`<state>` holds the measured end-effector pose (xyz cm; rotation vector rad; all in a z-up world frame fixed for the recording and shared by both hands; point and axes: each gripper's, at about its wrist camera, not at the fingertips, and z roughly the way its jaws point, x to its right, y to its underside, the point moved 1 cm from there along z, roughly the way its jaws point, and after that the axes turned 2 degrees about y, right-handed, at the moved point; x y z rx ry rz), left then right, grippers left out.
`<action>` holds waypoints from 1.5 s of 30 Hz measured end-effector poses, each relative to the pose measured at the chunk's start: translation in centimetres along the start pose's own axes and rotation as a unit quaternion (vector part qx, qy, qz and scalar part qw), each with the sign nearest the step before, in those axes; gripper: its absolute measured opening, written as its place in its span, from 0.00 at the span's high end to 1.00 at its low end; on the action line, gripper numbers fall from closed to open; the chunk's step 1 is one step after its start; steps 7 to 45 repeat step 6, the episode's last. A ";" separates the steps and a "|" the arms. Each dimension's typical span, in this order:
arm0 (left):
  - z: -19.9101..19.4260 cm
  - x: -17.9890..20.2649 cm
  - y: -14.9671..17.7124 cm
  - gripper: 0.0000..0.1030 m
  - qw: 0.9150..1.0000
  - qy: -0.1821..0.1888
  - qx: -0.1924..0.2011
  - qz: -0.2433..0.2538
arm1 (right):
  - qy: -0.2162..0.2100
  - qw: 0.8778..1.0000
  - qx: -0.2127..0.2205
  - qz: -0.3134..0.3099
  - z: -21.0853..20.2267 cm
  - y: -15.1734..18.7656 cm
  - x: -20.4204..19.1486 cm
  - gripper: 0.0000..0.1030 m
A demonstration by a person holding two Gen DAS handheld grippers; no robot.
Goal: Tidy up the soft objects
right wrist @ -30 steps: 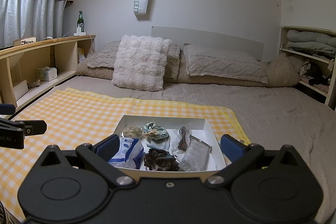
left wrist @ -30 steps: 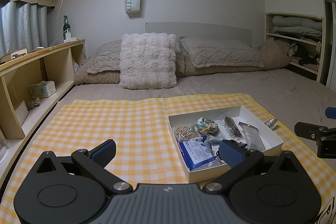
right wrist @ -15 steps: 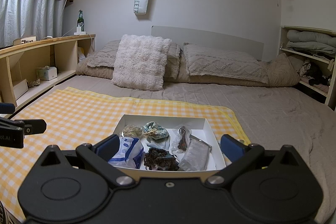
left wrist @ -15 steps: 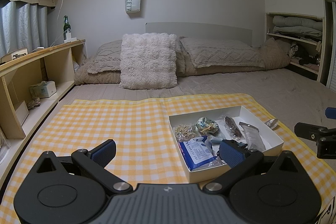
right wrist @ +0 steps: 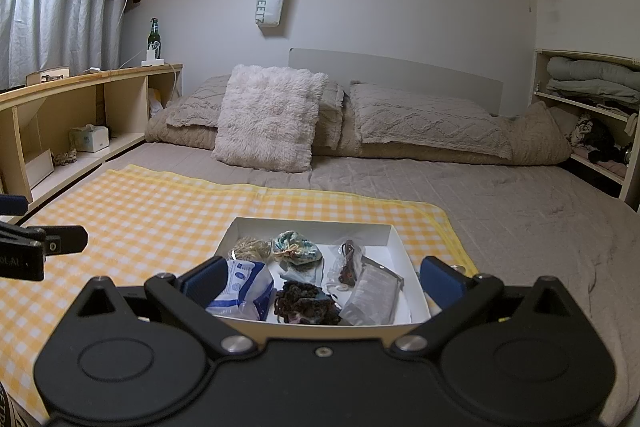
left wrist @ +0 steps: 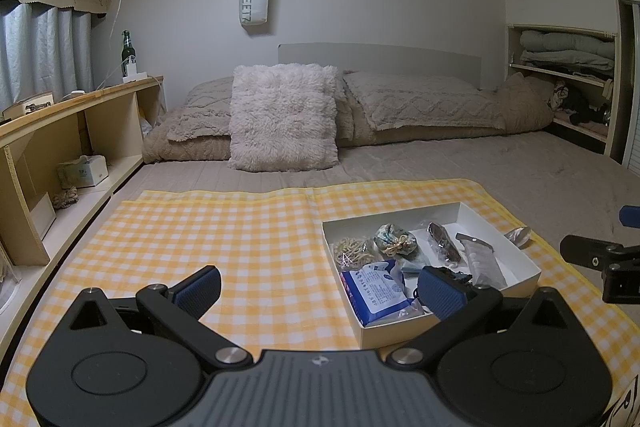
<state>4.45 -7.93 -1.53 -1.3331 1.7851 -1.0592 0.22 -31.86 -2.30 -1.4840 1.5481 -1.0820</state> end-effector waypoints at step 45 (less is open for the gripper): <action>0.0 0.0 0.0 0.00 1.000 0.001 0.000 0.000 | 0.000 1.000 0.000 0.000 0.0 0.0 0.0 0.00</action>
